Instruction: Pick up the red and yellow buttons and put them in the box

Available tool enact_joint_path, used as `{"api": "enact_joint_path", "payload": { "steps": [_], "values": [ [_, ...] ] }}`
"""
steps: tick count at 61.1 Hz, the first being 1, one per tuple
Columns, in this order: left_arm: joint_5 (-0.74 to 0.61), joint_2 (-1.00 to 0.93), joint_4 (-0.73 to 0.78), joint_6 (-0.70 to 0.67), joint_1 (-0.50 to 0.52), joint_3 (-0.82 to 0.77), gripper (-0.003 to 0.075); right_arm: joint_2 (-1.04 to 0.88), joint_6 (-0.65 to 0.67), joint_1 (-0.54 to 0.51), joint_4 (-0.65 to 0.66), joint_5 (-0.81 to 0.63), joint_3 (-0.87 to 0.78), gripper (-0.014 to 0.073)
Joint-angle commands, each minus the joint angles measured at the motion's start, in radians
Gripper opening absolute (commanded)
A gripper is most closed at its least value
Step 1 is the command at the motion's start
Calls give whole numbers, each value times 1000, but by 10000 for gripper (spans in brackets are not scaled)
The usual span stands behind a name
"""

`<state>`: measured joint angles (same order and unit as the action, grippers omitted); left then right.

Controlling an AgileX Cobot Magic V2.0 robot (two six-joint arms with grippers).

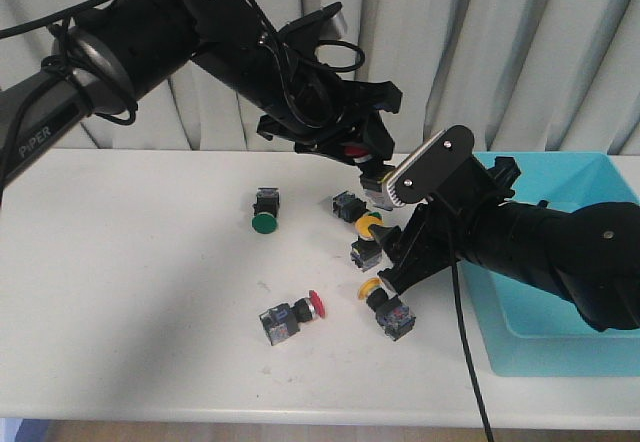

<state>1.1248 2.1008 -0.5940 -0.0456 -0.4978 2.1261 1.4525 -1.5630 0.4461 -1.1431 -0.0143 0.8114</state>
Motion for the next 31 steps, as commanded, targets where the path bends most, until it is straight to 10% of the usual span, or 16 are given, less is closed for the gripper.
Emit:
{"api": "enact_joint_path", "payload": {
  "steps": [1,31],
  "values": [
    [-25,-77,-66,11,-12,31,-6,-29,1,1,-19,-47,27,582],
    [-24,-77,-74,21,-66,31,-6,-48,29,1,-46,-50,51,381]
  ]
}}
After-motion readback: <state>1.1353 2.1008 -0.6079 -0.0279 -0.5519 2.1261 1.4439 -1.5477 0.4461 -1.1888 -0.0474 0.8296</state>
